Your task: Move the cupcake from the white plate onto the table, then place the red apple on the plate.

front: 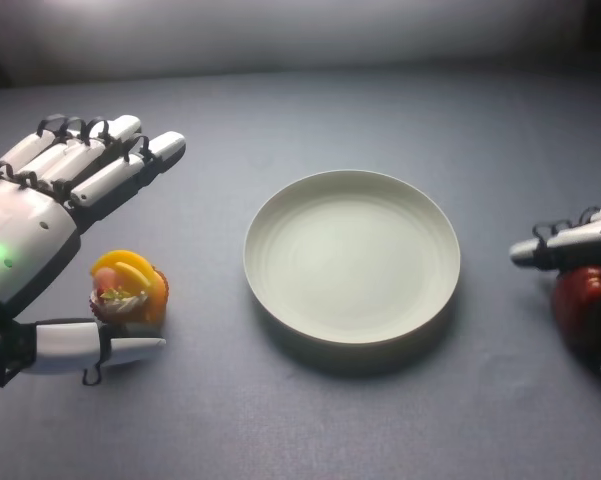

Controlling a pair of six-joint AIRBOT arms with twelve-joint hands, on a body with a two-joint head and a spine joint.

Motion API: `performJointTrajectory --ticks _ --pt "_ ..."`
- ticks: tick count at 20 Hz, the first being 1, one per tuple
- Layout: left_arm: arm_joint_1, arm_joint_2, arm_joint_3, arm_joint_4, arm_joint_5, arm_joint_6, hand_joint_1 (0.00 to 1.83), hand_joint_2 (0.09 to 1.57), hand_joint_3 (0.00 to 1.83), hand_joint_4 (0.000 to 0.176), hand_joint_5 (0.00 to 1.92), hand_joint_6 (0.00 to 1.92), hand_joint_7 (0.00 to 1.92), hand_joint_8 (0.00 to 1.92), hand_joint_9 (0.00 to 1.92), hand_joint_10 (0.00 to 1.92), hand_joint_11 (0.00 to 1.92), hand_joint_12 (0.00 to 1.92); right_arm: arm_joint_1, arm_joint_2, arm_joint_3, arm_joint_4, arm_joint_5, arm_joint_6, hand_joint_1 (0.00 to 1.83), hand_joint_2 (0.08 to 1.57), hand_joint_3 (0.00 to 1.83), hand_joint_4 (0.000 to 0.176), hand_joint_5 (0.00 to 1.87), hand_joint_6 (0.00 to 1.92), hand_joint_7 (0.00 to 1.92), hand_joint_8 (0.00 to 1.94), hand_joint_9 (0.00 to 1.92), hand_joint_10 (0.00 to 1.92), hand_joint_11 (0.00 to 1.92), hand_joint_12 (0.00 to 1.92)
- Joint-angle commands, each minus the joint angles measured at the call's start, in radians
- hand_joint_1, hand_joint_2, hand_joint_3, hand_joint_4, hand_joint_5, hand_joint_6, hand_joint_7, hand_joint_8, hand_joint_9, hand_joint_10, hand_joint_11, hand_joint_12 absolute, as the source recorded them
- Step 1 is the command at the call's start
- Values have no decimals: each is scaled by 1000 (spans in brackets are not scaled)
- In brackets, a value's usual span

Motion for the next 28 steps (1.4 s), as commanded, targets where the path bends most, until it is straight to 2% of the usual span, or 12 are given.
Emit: performJointTrajectory --ticks 1,2,3,6,8,11,12,16,18,19,21,28 --pt "0 6 3 6 -134 -11 807 841 2 175 37 4 47 4 113 3 0 581 6 4 8 15 46 2 1242 1021 6 0 1050 363 1047 753 1120 341 765 1372" --pt "4 5 3 5 -136 -17 819 844 2 175 47 3 35 3 97 2 0 537 6 4 8 14 44 2 1368 1026 0 0 1212 301 1126 721 1104 919 822 1319" --pt "10 2 3 2 -140 -24 815 846 2 163 71 5 53 2 107 4 0 547 7 2 9 11 43 2 1293 1052 2 0 1326 130 1057 1096 1022 1225 877 1626" --pt "18 1 4 -6 -141 -36 828 849 1 155 93 7 87 9 134 9 0 581 32 -3 12 11 45 -5 1283 1080 0 0 1188 382 1019 1178 1024 1040 890 1453" --pt "27 1 3 -8 -148 -43 827 847 0 165 90 3 86 5 133 5 0 544 57 -3 12 11 64 -14 1275 1099 2 0 1185 348 953 1300 999 1239 909 1549" --pt "32 1 0 -9 -158 -53 798 847 0 164 81 0 47 0 122 0 0 556 126 -6 -3 12 171 -14 1285 1054 2 0 1071 703 1164 813 1029 826 760 1281" --pt "33 1 -1 -9 -162 -53 810 849 0 165 75 0 40 0 116 0 0 542 149 -14 -5 12 199 -14 1372 1052 0 0 1016 839 1229 581 1019 986 758 1189" --pt "35 2 -5 2 -189 -68 799 857 0 176 18 0 8 1 80 2 0 464 283 -90 36 -26 222 -17 1246 1077 2 0 1041 806 1093 916 1035 640 724 1276" --pt "34 2 -8 11 -203 -71 822 853 0 176 0 0 28 3 78 1 0 369 340 -141 74 -68 190 11 1368 1056 3 0 988 840 1230 589 1027 993 772 1234" --pt "35 2 -11 16 -213 -73 816 877 4 176 0 0 1 0 43 2 0 230 376 -182 103 -102 158 30 1400 1029 4 0 1002 880 1395 94 1116 967 870 1013" --pt "35 2 -14 20 -223 -74 819 881 2 176 0 0 0 0 18 4 0 155 417 -236 136 -137 105 33 1296 1001 1 0 1294 292 1279 637 1218 701 900 1330" --pt "29 -1 -16 30 -233 -75 791 863 0 176 0 0 0 0 23 4 25 125 449 -389 235 -236 -99 37 1286 1062 0 0 1333 45 1057 1128 919 1258 649 1735"
